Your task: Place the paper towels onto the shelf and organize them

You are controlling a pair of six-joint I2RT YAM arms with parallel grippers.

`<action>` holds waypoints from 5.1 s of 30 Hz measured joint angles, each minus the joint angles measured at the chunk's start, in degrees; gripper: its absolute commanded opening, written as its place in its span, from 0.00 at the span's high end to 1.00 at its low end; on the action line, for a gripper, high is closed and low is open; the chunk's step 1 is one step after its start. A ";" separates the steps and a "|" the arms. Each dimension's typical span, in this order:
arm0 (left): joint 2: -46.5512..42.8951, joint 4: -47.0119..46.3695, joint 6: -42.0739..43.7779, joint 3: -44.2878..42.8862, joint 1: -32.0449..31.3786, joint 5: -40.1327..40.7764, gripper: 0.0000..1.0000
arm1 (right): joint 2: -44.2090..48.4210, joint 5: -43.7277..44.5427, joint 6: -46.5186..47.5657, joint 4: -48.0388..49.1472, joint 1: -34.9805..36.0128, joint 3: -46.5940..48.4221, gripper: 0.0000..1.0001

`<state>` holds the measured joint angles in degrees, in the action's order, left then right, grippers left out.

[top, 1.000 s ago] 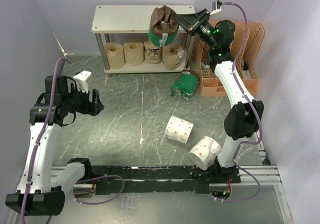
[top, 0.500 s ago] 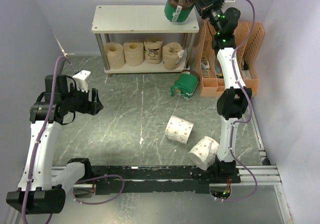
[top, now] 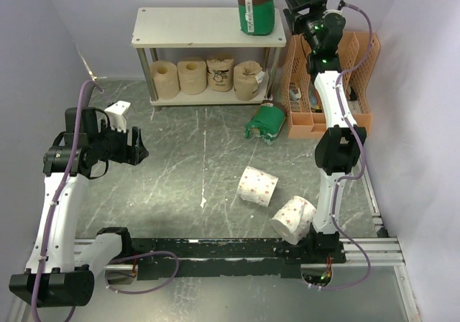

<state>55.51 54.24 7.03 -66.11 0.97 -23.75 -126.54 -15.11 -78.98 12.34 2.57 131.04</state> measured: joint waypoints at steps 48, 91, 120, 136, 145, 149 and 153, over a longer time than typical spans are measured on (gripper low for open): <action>0.22 -0.42 0.02 0.22 0.00 -0.04 0.20 | 36.41 29.90 83.67 -14.67 20.44 -77.20 0.11; -0.07 -0.44 -0.35 0.22 0.00 0.26 0.20 | 30.99 27.08 78.53 -17.11 19.71 -68.39 1.00; -0.92 -0.90 -0.37 1.03 0.00 0.59 0.19 | 33.11 -11.06 20.76 14.32 20.37 -73.57 1.00; -0.92 -0.90 -0.37 1.03 0.00 0.59 0.19 | 15.74 -12.57 5.27 34.16 30.88 -71.43 1.00; -3.39 -0.92 -0.39 1.05 2.05 0.74 0.21 | 14.25 -12.31 1.36 36.48 31.76 -64.04 1.00; -6.38 -0.98 -0.42 1.05 3.02 0.81 0.21 | 14.91 -11.78 1.73 33.44 31.50 -57.05 1.00; -6.64 -0.96 -0.39 1.05 4.17 0.33 0.21 | 15.85 -10.78 3.02 29.00 31.19 -48.13 1.00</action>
<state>48.86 53.28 6.63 -65.06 5.15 -23.42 -110.69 -25.89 -75.96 41.34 33.76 82.91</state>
